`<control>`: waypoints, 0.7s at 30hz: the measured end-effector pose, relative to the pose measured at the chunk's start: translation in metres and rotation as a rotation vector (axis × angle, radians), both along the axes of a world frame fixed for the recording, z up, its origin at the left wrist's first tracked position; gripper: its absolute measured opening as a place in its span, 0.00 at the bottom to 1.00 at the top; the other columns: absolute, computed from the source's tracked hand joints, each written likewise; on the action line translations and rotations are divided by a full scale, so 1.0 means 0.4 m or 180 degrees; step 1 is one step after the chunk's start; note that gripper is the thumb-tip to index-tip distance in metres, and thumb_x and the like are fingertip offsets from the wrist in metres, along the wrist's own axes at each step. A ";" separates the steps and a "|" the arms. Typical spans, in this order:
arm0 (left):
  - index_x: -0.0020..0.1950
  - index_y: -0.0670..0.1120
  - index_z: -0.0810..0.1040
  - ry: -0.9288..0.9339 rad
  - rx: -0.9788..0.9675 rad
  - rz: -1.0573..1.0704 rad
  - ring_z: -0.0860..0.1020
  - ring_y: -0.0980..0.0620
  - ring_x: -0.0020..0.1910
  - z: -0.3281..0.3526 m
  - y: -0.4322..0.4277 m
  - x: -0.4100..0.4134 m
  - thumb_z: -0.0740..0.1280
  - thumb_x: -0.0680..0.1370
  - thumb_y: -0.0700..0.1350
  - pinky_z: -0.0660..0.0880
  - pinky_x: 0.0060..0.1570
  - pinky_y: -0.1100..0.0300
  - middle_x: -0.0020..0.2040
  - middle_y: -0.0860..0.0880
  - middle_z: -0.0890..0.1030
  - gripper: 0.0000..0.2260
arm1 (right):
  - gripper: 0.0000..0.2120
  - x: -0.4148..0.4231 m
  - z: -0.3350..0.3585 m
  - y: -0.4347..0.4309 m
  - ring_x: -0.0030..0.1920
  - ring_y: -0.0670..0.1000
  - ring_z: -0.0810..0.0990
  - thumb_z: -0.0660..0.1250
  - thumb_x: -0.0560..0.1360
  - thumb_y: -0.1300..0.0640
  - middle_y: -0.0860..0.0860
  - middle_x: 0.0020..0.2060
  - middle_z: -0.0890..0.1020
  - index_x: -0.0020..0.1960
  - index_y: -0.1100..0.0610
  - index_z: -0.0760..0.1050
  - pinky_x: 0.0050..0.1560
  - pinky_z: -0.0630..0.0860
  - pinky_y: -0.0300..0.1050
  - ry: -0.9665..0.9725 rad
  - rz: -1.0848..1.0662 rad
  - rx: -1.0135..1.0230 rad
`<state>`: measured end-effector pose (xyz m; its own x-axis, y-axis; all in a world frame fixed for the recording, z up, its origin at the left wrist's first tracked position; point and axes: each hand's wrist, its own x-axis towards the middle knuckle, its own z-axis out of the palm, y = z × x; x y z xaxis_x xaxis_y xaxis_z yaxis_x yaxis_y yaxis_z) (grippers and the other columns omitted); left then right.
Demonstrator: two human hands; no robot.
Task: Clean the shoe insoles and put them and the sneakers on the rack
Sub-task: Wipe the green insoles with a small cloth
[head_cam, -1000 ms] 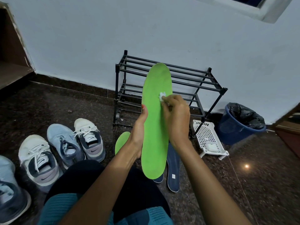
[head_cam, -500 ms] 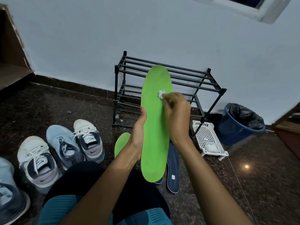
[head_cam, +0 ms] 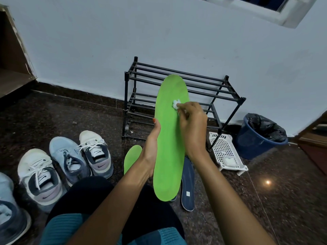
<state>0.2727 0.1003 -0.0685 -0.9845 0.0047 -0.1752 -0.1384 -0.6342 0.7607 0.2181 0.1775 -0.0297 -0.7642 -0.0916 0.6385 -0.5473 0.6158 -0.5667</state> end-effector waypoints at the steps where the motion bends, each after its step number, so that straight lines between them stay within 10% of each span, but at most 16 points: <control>1: 0.60 0.47 0.77 -0.0039 0.0011 0.0066 0.82 0.48 0.51 0.004 -0.001 0.003 0.50 0.77 0.62 0.77 0.50 0.54 0.50 0.46 0.84 0.26 | 0.08 0.016 -0.007 -0.006 0.42 0.53 0.76 0.65 0.73 0.68 0.55 0.43 0.79 0.50 0.65 0.79 0.44 0.73 0.45 0.0040 0.0079 0.0048; 6: 0.72 0.42 0.65 -0.0157 -0.0239 0.0006 0.68 0.41 0.69 0.013 0.000 0.012 0.47 0.79 0.62 0.70 0.55 0.54 0.62 0.45 0.77 0.31 | 0.08 0.080 -0.043 -0.029 0.43 0.54 0.76 0.65 0.72 0.66 0.56 0.44 0.79 0.50 0.63 0.80 0.43 0.65 0.37 0.0154 0.0398 0.0386; 9: 0.64 0.46 0.73 -0.0024 -0.0107 0.0027 0.77 0.48 0.59 0.012 0.005 0.009 0.49 0.79 0.59 0.72 0.61 0.55 0.51 0.47 0.82 0.24 | 0.08 0.052 -0.023 -0.017 0.43 0.54 0.75 0.65 0.73 0.66 0.55 0.44 0.78 0.51 0.64 0.79 0.42 0.70 0.42 0.0125 0.0309 0.0339; 15: 0.50 0.50 0.78 0.0068 -0.0331 -0.0232 0.84 0.53 0.40 -0.011 0.005 0.004 0.47 0.80 0.60 0.80 0.38 0.60 0.42 0.50 0.85 0.23 | 0.09 -0.016 0.005 0.001 0.44 0.55 0.76 0.63 0.74 0.68 0.57 0.44 0.78 0.51 0.65 0.79 0.44 0.68 0.39 0.0018 -0.0084 0.0127; 21: 0.72 0.43 0.66 -0.0129 -0.0690 -0.0046 0.68 0.46 0.69 0.021 -0.006 0.014 0.52 0.75 0.67 0.67 0.62 0.56 0.66 0.49 0.71 0.35 | 0.08 0.062 -0.036 -0.031 0.44 0.54 0.75 0.64 0.73 0.67 0.56 0.44 0.79 0.51 0.64 0.79 0.42 0.64 0.36 0.0144 0.0326 0.0373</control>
<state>0.2784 0.0981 -0.0601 -0.9768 -0.0232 -0.2130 -0.1795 -0.4542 0.8726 0.2430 0.1651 -0.0441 -0.7176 -0.2436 0.6525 -0.6341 0.6159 -0.4675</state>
